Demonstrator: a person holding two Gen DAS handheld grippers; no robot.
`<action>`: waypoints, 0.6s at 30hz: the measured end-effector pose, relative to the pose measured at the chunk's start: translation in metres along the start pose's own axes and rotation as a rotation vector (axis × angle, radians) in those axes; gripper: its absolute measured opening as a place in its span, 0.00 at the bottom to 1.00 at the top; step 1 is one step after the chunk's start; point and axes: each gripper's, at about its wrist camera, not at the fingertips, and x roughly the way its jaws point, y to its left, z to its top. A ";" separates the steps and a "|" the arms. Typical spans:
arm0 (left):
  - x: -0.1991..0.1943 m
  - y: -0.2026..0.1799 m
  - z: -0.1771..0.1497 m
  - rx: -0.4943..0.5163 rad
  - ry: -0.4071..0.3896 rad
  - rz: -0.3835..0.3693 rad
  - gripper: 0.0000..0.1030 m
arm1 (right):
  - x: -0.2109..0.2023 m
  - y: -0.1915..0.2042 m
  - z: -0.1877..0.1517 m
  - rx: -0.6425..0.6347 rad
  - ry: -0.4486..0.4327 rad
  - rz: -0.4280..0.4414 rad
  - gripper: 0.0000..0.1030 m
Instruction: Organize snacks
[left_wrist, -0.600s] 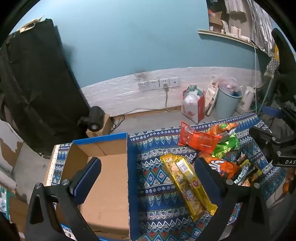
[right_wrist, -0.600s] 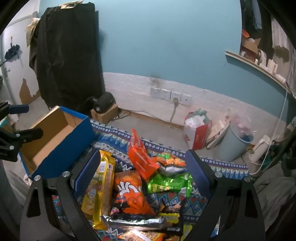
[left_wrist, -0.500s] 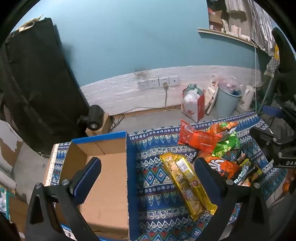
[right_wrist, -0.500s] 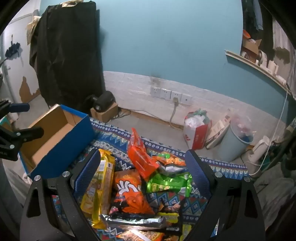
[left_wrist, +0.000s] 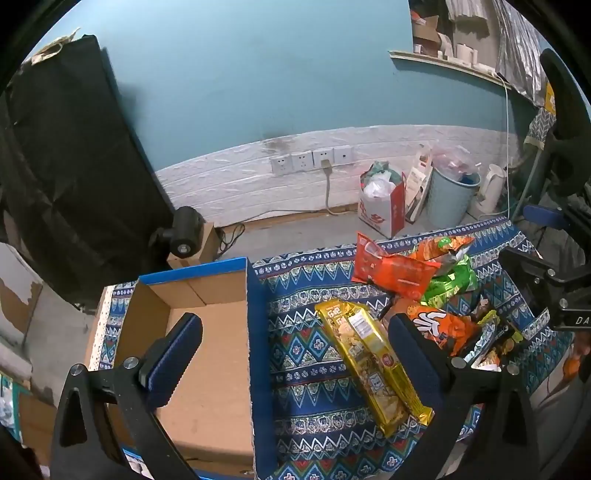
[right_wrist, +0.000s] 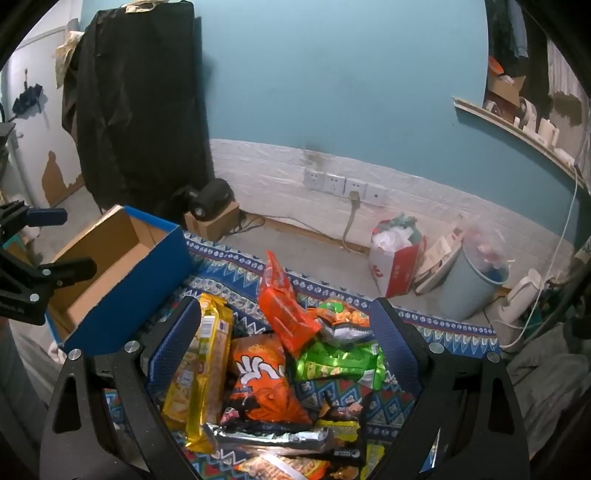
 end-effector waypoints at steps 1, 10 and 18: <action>0.000 0.000 -0.001 0.001 0.000 0.000 0.99 | 0.000 0.000 -0.001 0.000 0.000 -0.001 0.88; 0.003 0.001 -0.002 0.005 0.008 -0.003 0.99 | 0.000 0.000 -0.002 0.002 0.003 -0.001 0.88; 0.003 0.002 -0.002 0.002 0.010 -0.006 0.99 | 0.000 -0.001 -0.001 0.005 0.005 -0.002 0.88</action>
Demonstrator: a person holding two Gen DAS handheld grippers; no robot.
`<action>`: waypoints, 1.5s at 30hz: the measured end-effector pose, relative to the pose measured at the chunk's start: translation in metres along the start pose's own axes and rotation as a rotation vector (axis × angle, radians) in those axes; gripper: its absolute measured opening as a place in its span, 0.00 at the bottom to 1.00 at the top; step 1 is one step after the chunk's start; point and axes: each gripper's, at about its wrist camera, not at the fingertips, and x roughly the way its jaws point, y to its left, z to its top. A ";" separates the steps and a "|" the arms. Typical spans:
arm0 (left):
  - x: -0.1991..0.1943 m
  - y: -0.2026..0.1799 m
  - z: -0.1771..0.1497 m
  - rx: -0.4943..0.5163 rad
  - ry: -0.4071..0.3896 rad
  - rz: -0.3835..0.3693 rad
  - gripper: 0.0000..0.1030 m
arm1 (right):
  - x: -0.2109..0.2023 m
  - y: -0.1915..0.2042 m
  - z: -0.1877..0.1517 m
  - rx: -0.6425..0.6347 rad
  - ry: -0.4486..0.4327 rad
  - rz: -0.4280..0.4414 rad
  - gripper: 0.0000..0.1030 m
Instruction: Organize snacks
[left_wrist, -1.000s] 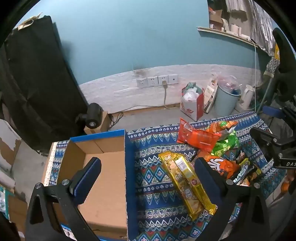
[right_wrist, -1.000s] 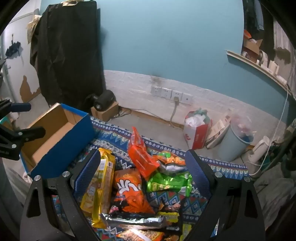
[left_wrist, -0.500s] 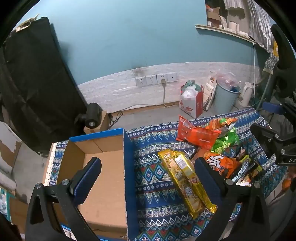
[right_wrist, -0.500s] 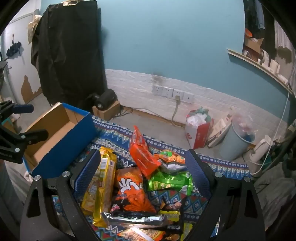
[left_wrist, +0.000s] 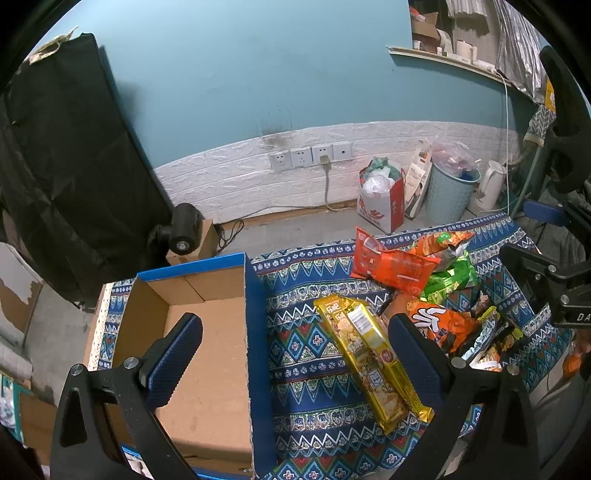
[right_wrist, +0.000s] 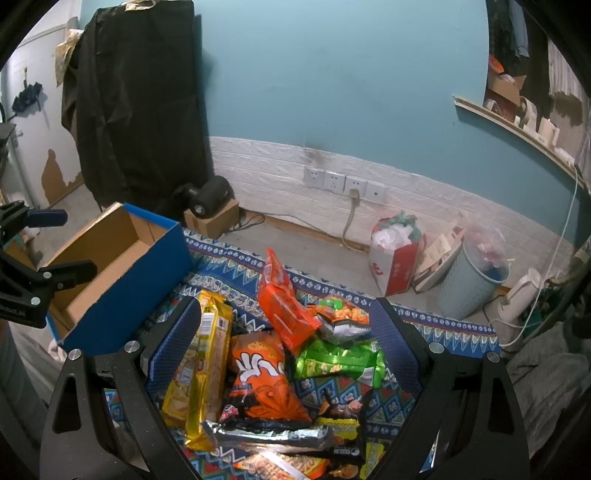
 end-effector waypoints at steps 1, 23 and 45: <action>0.000 0.000 0.000 0.000 0.001 0.000 0.99 | 0.000 0.000 0.000 0.000 0.000 0.000 0.88; 0.000 0.000 0.001 0.002 0.003 0.000 0.99 | 0.000 0.000 0.000 -0.002 0.000 -0.001 0.88; 0.000 -0.003 -0.003 0.006 0.009 0.001 0.99 | 0.000 0.001 -0.002 -0.002 0.002 0.000 0.88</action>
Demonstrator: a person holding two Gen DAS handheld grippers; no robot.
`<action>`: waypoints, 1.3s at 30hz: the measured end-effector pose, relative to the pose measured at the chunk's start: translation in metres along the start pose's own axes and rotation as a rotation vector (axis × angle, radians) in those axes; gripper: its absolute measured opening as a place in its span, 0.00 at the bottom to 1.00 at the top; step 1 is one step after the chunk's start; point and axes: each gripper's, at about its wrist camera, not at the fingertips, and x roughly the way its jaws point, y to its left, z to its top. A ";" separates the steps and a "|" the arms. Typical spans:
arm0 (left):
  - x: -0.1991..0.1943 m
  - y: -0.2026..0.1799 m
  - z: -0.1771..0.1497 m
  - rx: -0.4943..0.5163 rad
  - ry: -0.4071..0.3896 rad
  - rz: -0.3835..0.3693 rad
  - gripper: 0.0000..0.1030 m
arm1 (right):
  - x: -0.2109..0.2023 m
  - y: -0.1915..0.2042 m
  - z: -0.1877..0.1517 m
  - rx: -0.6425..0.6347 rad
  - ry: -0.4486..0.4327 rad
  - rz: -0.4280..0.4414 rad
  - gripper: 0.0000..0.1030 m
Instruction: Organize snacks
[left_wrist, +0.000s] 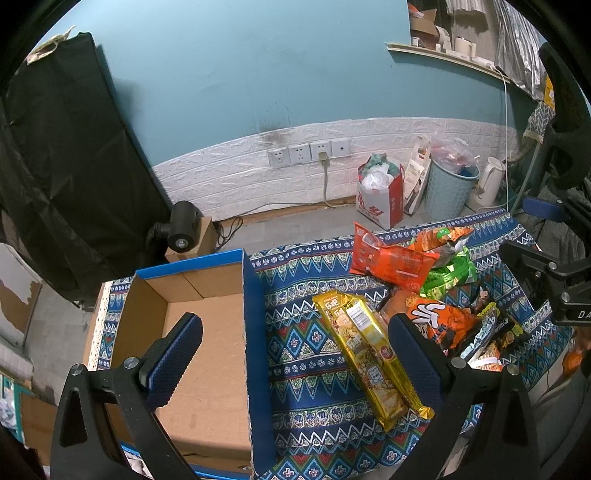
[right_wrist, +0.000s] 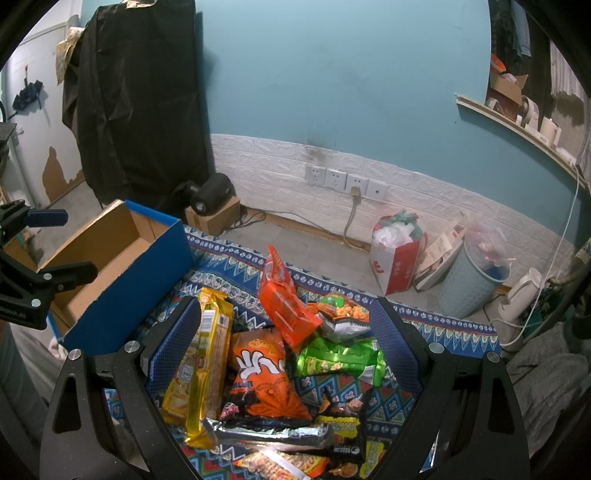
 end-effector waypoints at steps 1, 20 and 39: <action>0.000 0.000 0.000 0.000 0.000 0.000 0.99 | 0.000 0.000 0.001 0.001 0.000 0.000 0.88; -0.002 -0.001 -0.004 0.003 0.004 -0.002 0.99 | 0.000 0.000 -0.001 -0.001 0.002 0.000 0.88; 0.000 -0.001 -0.005 0.009 0.014 0.001 0.99 | -0.001 -0.001 -0.005 -0.004 0.007 -0.005 0.88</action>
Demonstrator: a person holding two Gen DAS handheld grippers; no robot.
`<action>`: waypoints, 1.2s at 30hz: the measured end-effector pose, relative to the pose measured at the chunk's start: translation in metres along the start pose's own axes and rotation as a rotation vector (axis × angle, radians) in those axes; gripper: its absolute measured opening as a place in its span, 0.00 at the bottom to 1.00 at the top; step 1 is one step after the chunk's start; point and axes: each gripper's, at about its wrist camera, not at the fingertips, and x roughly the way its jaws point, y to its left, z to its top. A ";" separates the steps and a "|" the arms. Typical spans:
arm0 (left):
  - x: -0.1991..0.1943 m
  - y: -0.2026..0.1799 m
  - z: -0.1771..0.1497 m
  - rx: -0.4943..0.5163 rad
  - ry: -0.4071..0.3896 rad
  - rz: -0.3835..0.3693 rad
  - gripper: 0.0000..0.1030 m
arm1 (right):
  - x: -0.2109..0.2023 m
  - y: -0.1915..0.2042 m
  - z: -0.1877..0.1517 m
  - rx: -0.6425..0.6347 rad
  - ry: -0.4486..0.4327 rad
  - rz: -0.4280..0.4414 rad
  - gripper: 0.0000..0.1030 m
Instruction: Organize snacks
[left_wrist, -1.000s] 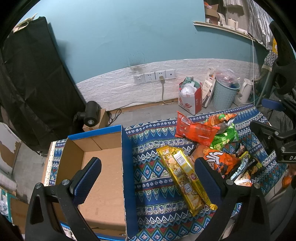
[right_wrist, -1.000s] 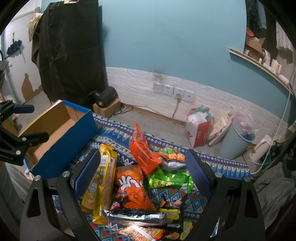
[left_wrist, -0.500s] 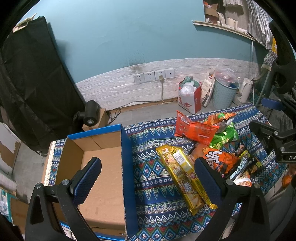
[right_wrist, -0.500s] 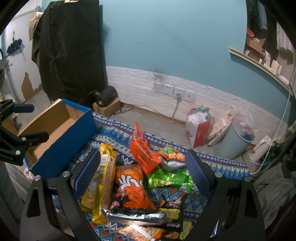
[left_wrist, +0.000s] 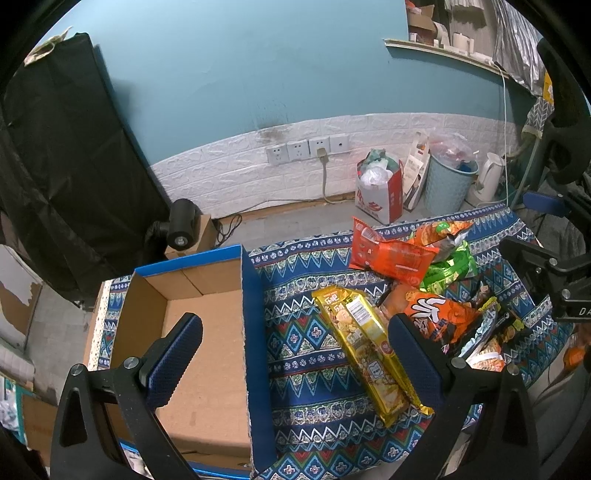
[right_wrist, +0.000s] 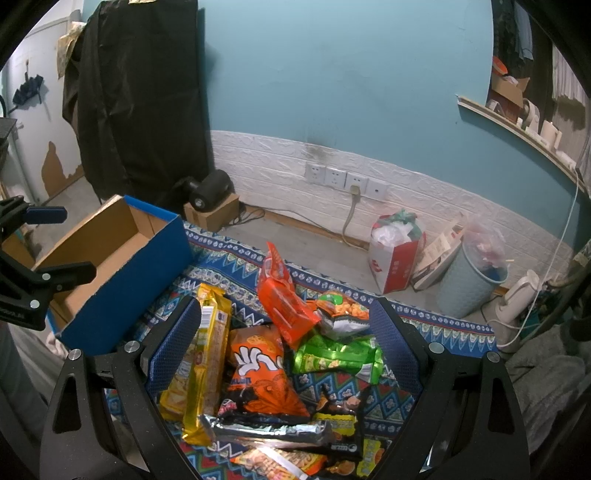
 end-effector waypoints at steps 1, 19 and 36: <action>0.001 0.000 0.001 0.001 0.002 0.001 0.99 | 0.000 0.000 -0.001 0.000 0.000 0.000 0.88; 0.071 -0.020 -0.017 0.019 0.215 -0.020 0.99 | 0.025 0.003 -0.001 -0.008 0.116 0.014 0.88; 0.141 -0.045 -0.050 0.002 0.430 -0.026 0.99 | 0.071 0.000 -0.021 -0.005 0.248 -0.008 0.88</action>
